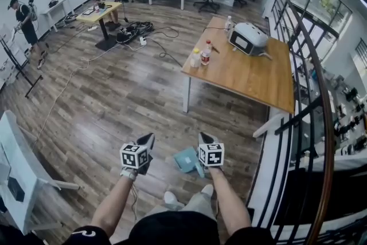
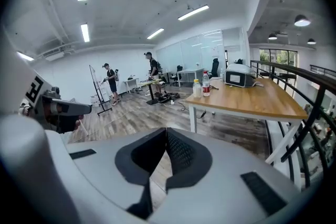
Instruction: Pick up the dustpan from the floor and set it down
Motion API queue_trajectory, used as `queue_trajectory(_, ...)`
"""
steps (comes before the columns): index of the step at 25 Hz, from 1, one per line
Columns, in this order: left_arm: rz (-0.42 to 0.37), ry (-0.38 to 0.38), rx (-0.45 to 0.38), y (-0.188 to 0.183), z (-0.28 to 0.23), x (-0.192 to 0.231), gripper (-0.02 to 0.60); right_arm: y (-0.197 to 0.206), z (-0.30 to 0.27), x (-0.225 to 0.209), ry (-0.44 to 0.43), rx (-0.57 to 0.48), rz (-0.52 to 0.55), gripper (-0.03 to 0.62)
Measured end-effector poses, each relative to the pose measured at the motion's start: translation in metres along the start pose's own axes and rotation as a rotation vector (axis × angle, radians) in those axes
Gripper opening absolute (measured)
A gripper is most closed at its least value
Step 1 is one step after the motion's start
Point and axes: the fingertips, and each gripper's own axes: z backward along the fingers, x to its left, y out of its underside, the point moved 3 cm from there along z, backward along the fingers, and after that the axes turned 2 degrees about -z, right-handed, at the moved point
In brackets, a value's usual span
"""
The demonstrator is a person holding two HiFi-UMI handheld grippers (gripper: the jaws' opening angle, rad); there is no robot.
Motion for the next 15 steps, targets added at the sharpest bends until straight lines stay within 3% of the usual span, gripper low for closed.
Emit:
queue_trajectory(8, -0.058, -0.005, -0.137, -0.078, 0.032, -0.016, -0.003, -0.073, 0.034, 0.018, -0.075, -0.115, 0.028, -0.005)
queue_trajectory(15, -0.077, -0.014, -0.206, -0.117, 0.044, -0.019, -0.003, -0.111, 0.040, 0.027, -0.116, -0.145, 0.077, -0.005)
